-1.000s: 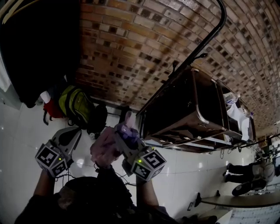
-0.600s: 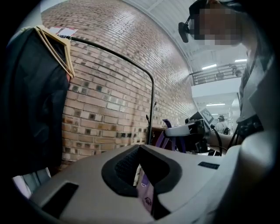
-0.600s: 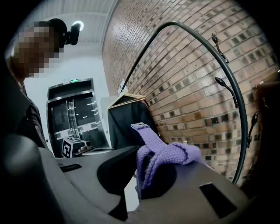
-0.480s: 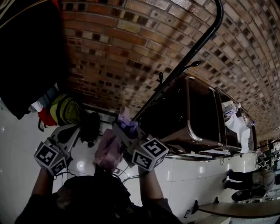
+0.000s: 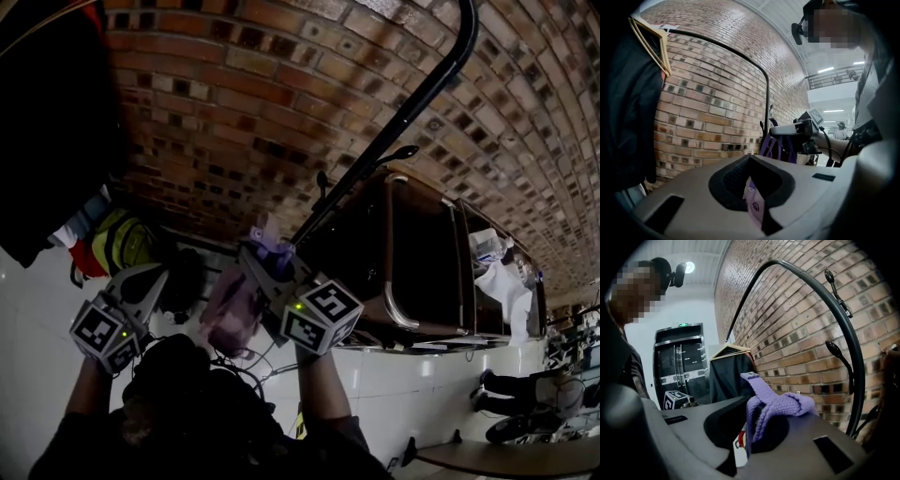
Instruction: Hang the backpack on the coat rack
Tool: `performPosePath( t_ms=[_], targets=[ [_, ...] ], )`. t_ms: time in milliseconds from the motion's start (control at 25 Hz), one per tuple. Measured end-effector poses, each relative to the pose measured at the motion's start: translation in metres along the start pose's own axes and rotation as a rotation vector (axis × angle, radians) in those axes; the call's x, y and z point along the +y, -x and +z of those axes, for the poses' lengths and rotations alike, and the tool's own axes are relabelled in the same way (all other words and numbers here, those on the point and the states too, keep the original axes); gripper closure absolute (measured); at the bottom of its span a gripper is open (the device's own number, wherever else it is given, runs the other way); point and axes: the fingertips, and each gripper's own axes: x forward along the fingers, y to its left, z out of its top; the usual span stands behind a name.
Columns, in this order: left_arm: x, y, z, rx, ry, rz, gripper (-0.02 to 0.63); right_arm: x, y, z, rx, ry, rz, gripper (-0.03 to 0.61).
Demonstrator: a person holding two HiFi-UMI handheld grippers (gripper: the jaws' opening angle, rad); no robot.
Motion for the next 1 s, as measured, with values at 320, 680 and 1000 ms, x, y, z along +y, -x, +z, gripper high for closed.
performPosePath(
  t_ms=[320,680,1000],
  targets=[
    [0.020,-0.051,0.012,-0.013,-0.005,-0.051,0.601,-0.047,-0.012,0.036,-0.049,-0.004,-0.051,0.580],
    [0.062,-0.140,0.024,-0.014,-0.030,-0.147,0.601,-0.091,-0.048,0.058,-0.020,0.001,-0.053,0.580],
    [0.088,-0.191,0.043,0.011,-0.012,-0.187,0.601,-0.114,-0.062,0.086,-0.049,-0.009,-0.062,0.580]
  ],
)
